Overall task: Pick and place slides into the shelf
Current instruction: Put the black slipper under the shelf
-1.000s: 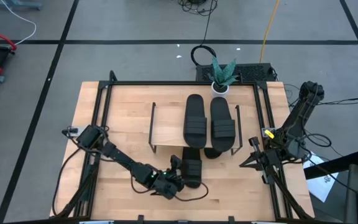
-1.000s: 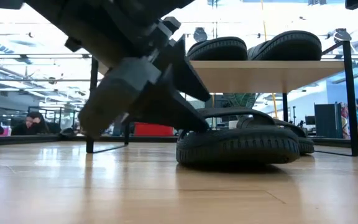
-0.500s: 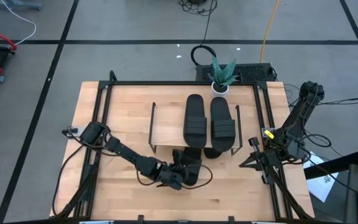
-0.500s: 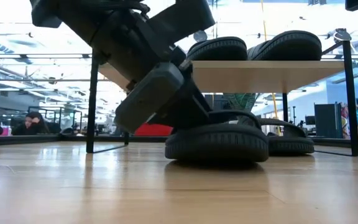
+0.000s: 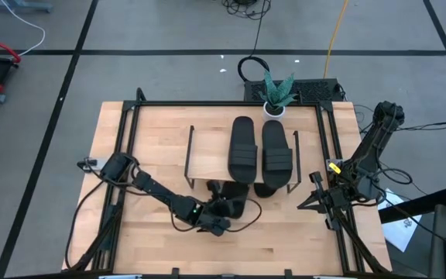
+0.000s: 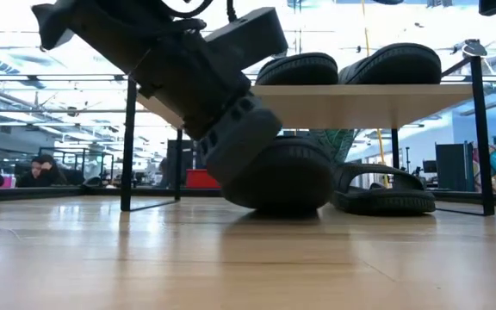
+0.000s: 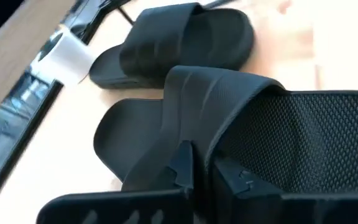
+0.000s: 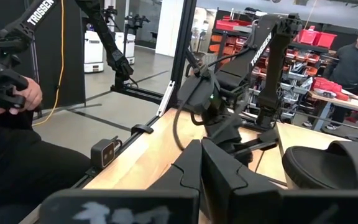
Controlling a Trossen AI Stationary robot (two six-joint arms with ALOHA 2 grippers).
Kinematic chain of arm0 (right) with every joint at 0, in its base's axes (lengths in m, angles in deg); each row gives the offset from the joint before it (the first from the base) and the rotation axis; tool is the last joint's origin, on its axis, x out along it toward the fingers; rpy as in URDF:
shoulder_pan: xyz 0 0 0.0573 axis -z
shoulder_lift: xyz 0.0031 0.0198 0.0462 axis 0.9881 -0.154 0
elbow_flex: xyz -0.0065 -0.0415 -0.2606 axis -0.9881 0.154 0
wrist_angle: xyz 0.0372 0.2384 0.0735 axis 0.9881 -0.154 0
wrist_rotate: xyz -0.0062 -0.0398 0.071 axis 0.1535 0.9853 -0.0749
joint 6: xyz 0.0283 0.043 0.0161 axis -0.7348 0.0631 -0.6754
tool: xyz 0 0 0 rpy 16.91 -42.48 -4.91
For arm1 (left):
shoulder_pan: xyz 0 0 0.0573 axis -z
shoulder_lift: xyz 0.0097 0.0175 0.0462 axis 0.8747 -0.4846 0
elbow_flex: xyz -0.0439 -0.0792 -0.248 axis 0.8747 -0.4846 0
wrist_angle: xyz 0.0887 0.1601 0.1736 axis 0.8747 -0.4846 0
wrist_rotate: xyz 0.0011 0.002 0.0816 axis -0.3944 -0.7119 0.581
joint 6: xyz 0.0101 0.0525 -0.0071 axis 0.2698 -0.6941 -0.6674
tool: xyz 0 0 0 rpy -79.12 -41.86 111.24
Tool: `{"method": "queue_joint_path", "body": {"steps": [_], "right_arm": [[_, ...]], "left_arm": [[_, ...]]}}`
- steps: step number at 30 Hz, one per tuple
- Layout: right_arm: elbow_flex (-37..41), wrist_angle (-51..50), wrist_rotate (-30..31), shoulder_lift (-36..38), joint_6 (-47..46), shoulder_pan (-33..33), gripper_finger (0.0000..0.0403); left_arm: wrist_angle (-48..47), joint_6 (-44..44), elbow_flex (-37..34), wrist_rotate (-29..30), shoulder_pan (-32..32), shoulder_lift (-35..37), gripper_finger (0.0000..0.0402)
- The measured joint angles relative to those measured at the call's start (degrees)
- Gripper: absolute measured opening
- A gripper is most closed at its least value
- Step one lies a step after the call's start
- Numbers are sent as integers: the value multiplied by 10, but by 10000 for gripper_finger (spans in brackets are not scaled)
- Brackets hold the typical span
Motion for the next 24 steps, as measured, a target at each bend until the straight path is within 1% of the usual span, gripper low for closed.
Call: {"method": "queue_joint_path", "body": {"steps": [4, 8, 12, 16, 21, 24], "right_arm": [[0, 0, 0, 0, 0, 0, 0], [0, 0, 0, 0, 0, 0, 0], [0, 0, 0, 0, 0, 0, 0], [0, 0, 0, 0, 0, 0, 0], [0, 0, 0, 0, -1, 0, 0], [0, 4, -1, 0, -2, 0, 0]], "left_arm": [[0, 24, 0, 8, -13, 0, 4], [3, 41, 0, 21, -20, 0, 9], [5, 50, 0, -25, -27, 0, 19], [11, 48, 0, -78, -28, 0, 45], [17, 67, 0, -104, -28, 1, 90], [18, 49, 0, -107, -25, 1, 124]]}}
